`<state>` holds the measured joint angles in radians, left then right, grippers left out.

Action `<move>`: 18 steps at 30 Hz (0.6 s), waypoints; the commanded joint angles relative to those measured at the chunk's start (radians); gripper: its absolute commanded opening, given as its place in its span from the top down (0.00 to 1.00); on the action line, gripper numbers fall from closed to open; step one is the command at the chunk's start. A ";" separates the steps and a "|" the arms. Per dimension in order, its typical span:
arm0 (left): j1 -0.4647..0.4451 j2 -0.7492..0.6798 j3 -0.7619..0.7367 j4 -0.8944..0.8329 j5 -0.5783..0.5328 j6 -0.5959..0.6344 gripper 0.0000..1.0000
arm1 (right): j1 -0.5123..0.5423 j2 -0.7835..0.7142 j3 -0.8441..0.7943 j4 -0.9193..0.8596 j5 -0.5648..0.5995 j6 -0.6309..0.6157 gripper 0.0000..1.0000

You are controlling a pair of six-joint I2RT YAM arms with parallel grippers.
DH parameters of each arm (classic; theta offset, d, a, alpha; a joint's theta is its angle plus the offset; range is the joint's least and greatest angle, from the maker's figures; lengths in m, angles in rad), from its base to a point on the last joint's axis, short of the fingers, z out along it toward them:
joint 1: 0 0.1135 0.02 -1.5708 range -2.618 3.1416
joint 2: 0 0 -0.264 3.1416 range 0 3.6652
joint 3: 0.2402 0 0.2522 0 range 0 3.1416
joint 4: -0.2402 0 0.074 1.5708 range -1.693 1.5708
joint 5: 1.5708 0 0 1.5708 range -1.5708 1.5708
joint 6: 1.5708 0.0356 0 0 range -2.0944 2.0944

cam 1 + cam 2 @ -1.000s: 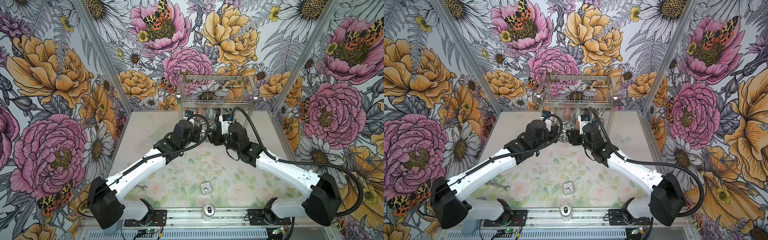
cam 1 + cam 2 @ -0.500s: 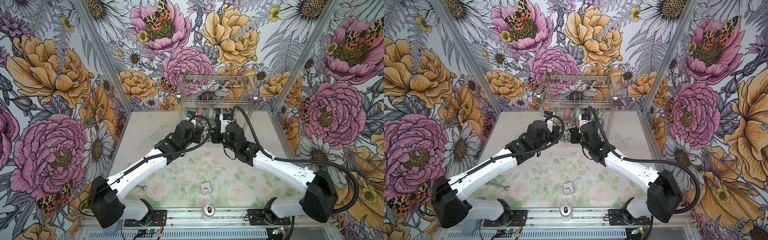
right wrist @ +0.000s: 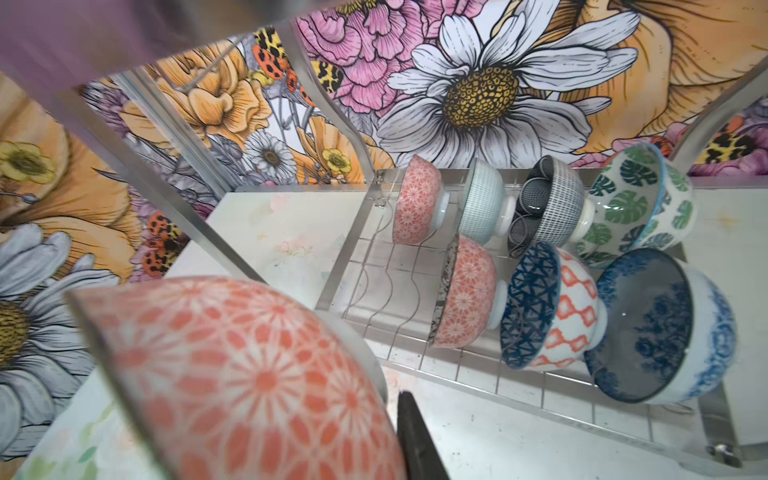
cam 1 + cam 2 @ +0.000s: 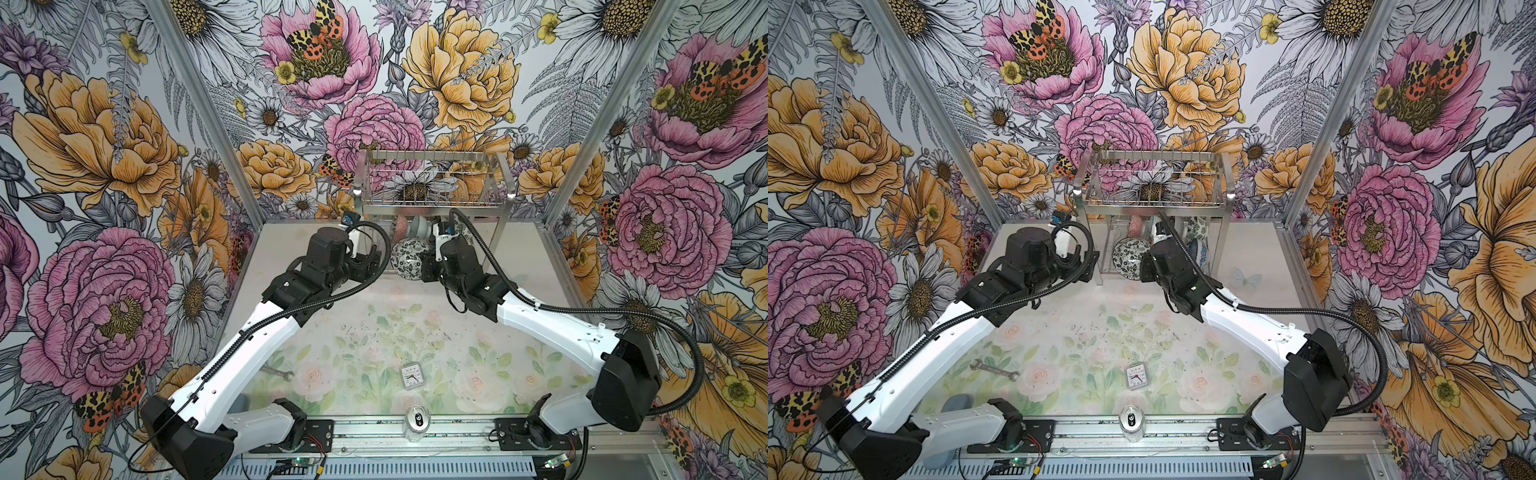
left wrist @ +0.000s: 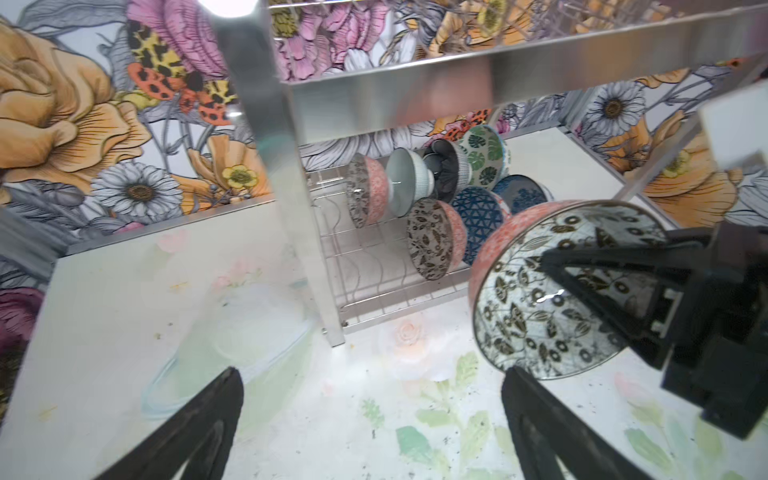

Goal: Load the bowls into the dish rack
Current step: 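Carry the bowl to the rack with the right gripper while the left withdraws, then lower the leaf-patterned bowl into a rack slot with the right gripper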

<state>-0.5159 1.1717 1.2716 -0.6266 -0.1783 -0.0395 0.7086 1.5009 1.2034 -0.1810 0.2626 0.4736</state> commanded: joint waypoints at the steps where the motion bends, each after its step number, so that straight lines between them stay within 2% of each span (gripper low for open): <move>1: 0.082 -0.014 -0.039 -0.062 0.075 0.051 0.01 | 0.018 0.053 0.090 -0.040 0.132 -0.090 1.00; 9: 0.179 -0.041 -0.103 -0.017 0.132 0.045 0.01 | 0.051 0.227 0.264 -0.132 0.332 -0.215 1.00; 18: 0.210 -0.059 -0.121 -0.010 0.162 0.035 0.01 | 0.069 0.436 0.441 -0.174 0.508 -0.341 1.00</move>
<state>-0.3199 1.1305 1.1568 -0.6540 -0.0536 -0.0006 0.7677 1.9007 1.5768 -0.3656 0.6594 0.1925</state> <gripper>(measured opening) 0.986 0.171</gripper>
